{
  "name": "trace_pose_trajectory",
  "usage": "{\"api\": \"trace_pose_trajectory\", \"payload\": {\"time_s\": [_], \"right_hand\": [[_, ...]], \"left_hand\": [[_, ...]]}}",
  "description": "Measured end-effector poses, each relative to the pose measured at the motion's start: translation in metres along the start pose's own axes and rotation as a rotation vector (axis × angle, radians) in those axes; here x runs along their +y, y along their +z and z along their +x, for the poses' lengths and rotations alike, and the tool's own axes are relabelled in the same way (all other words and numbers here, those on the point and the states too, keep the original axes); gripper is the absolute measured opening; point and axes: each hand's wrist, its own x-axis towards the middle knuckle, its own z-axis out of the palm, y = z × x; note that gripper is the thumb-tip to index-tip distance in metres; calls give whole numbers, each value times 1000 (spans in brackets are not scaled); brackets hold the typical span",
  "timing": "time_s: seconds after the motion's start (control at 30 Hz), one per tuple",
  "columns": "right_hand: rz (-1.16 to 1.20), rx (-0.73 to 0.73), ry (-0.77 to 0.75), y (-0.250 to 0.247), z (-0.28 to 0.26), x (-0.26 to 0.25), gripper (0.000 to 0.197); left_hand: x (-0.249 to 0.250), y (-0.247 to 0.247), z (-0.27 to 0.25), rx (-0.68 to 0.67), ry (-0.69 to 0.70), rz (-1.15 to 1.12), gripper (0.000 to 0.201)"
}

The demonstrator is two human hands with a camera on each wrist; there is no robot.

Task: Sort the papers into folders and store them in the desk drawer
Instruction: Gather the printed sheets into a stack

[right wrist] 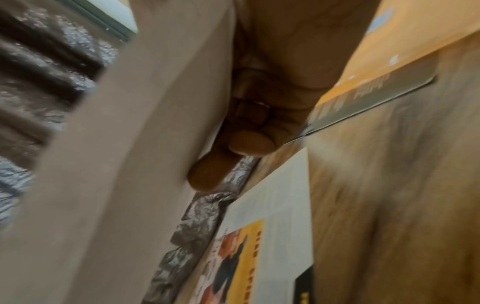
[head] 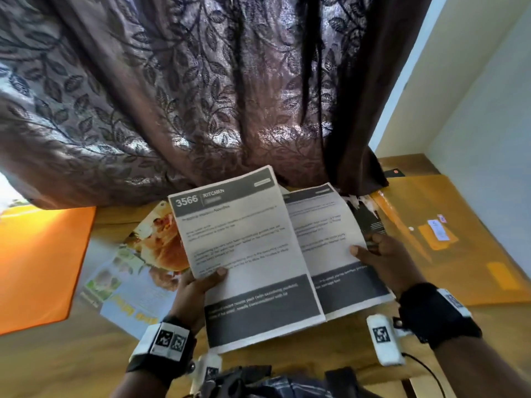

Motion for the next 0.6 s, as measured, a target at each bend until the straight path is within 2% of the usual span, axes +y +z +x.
{"api": "trace_pose_trajectory", "payload": {"time_s": [0.1,0.23,0.4,0.5,0.6], "right_hand": [[135,-47,-64,24,-7,-20,19],[205,-105,-26,52,-9,-31,19],[204,-175,35,79,-8,-28,33],[271,-162,15,90,-7,-32,30],[197,-173,-31,96,-6,-42,31]], "left_hand": [[8,3,3,-30,-11,8,27],[16,-1,10,-90,-52,33,37],[19,-13,15,-165,-84,49,34],[22,-17,16,-205,-82,60,35],[27,-14,17,-239,-32,79,33]]}}
